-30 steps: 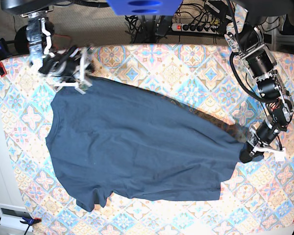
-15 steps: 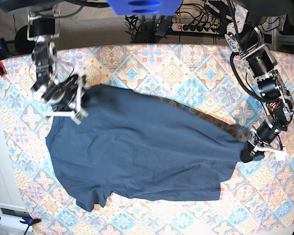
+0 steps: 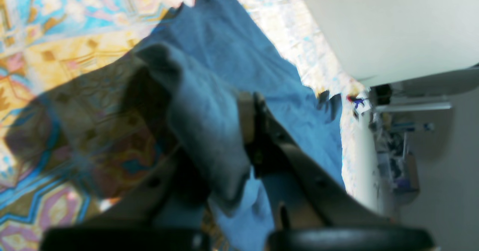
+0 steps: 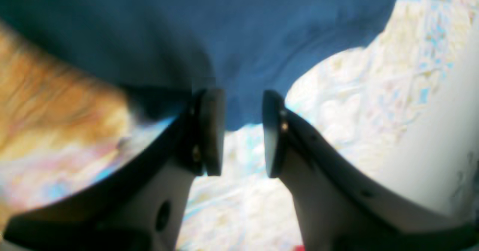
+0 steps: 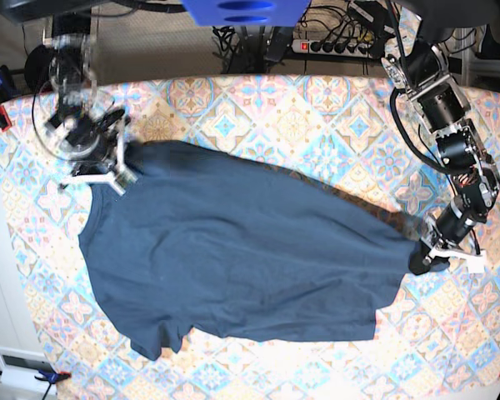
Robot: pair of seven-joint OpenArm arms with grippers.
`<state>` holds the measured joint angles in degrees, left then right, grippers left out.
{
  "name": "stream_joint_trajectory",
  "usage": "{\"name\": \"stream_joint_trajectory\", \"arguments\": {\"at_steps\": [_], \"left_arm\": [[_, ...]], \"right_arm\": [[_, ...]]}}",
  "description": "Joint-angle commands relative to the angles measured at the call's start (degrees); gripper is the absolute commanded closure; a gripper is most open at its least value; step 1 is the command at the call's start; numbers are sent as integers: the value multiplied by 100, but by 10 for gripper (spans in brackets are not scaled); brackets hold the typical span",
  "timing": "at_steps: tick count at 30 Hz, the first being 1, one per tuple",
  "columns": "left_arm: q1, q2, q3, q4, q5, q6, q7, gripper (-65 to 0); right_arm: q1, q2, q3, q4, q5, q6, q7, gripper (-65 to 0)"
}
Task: Layout the t-shirt on the table in an organized manner, then fold the t-shirt properly
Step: 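Pull both held shirt corners apart to smooth the shirt flat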
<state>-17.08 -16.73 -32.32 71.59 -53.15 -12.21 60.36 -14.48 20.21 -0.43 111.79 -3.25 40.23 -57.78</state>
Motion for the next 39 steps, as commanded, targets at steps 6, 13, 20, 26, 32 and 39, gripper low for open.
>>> {"name": "stream_joint_trajectory", "arguments": {"at_steps": [6,13,20,26,32,39], "left_arm": [[-142,-133,-17,107,-114,-41,-150,0],[-142,-116,-17,107,-114,-41,-150,0],[-134,-125,-17,107,-123,-41,-124,0],[-72,-133,-17,107,-132,-41,-150,0],[-63,-133,-17,107,-132,-41,-150,0],[-63,-125,-17,107,-132,-41,-150,0]], "right_arm": [[-587,32,-472,87,39,-23,323,-169],[-148,23,-929,-45,12,-23,402,-172],[169,14,-946,-431,12,-23,393,-174],[195,50,-1430,-642,4,-23,393,-174],[143,278,-1491,-590,4,-23,393,-175],[143,665,-1509,-599,4,-23,402,-223]]}}
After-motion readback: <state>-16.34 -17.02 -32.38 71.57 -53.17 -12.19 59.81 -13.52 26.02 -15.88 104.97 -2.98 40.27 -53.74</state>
